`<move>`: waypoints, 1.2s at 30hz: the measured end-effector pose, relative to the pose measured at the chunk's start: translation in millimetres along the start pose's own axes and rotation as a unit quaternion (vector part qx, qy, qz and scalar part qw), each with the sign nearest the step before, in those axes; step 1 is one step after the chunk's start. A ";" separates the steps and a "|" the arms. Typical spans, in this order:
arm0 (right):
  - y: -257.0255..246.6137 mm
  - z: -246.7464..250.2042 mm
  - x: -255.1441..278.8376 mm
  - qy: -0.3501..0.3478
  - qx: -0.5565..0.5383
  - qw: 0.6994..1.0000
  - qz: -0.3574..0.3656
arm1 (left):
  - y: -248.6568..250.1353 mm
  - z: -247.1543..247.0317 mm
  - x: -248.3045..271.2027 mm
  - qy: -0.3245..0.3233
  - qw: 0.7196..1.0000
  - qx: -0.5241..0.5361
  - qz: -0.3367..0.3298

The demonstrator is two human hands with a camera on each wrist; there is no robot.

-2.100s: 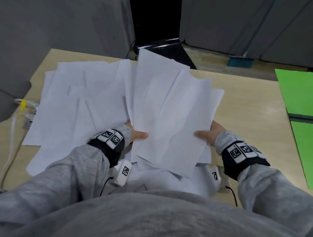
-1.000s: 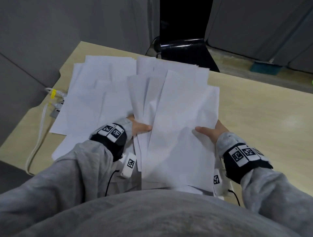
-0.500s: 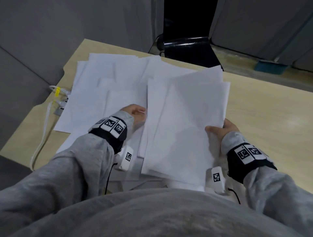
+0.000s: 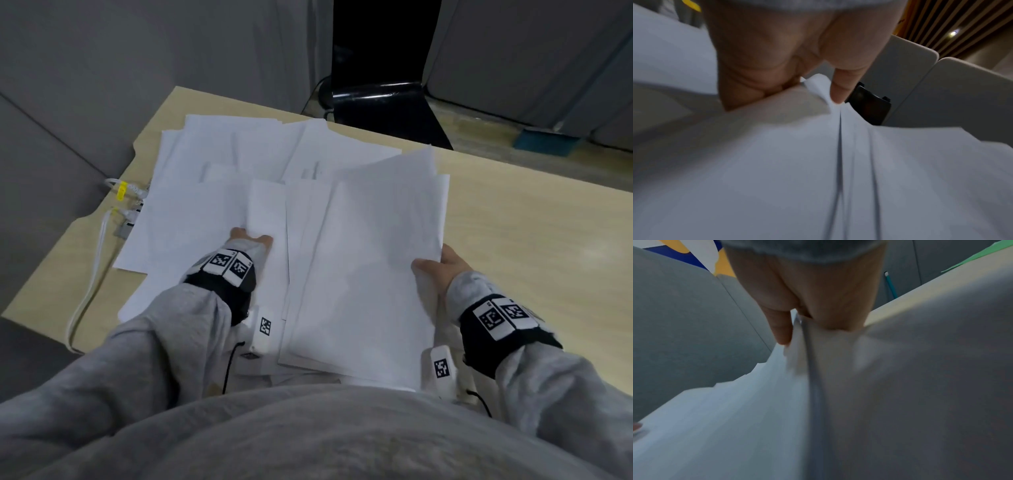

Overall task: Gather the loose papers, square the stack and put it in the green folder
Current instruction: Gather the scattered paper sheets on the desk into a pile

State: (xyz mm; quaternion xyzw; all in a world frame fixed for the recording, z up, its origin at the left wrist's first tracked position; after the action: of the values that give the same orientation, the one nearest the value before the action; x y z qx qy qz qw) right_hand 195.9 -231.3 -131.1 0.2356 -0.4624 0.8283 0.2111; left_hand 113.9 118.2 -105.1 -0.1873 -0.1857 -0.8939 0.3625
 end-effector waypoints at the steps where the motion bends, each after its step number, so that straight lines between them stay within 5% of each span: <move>1: 0.1 0.6 0.9 0.005 -0.018 1.000 0.004 | 0.9 -7.1 1.9 -0.020 0.999 0.037 0.033; 5: -0.2 2.1 3.9 0.000 -0.071 0.997 0.005 | 29.6 -35.4 7.6 -0.051 0.982 0.175 0.050; 12: 6.0 -3.5 7.8 0.002 -0.008 1.000 -0.018 | 59.7 -74.1 18.5 -0.160 0.964 0.201 -0.069; 19: 15.7 -3.1 13.2 -0.051 -0.061 0.995 -0.053 | 60.1 -60.7 30.8 -0.227 0.860 0.449 -0.087; 23: 6.2 5.4 12.5 -0.024 -0.073 0.997 -0.027 | 60.2 -48.1 28.9 -0.208 0.878 0.412 -0.126; 25: 4.1 10.8 9.1 -0.008 -0.059 0.998 -0.013 | 47.3 -37.7 17.4 -0.144 0.887 0.424 -0.110; 27: 5.1 19.0 5.7 0.017 -0.030 0.999 -0.008 | 22.8 -16.0 1.1 -0.029 0.929 0.359 -0.086; 29: 7.3 25.6 1.6 0.041 -0.012 0.999 -0.005 | -12.5 0.5 -14.7 0.054 0.984 0.170 -0.031; 31: 10.3 28.7 -1.6 0.057 -0.003 0.998 -0.014 | -55.0 8.6 -12.3 0.056 0.995 0.001 0.084; 33: 14.2 27.4 -1.9 0.057 0.017 0.998 -0.031 | -78.0 0.3 -0.4 0.013 0.989 -0.018 0.143; 36: 15.0 16.1 2.2 0.018 0.068 0.997 -0.022 | -67.2 -19.9 4.8 -0.020 0.996 -0.046 0.080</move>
State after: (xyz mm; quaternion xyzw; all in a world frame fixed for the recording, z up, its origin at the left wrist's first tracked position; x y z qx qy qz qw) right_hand 188.9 -252.2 -132.4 0.2444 -0.3956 0.8572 0.2212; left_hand 58.5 151.0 -133.2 -0.2361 -0.1358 -0.8659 0.4196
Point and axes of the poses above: each hand's wrist, its own x-axis away from the middle knuckle, its own z-axis out of the back of the hand, y = z × x, the point moved 9 cm from there along -x, towards the middle knuckle, and after that the axes turned 6 degrees about y, right-handed, at the moved point
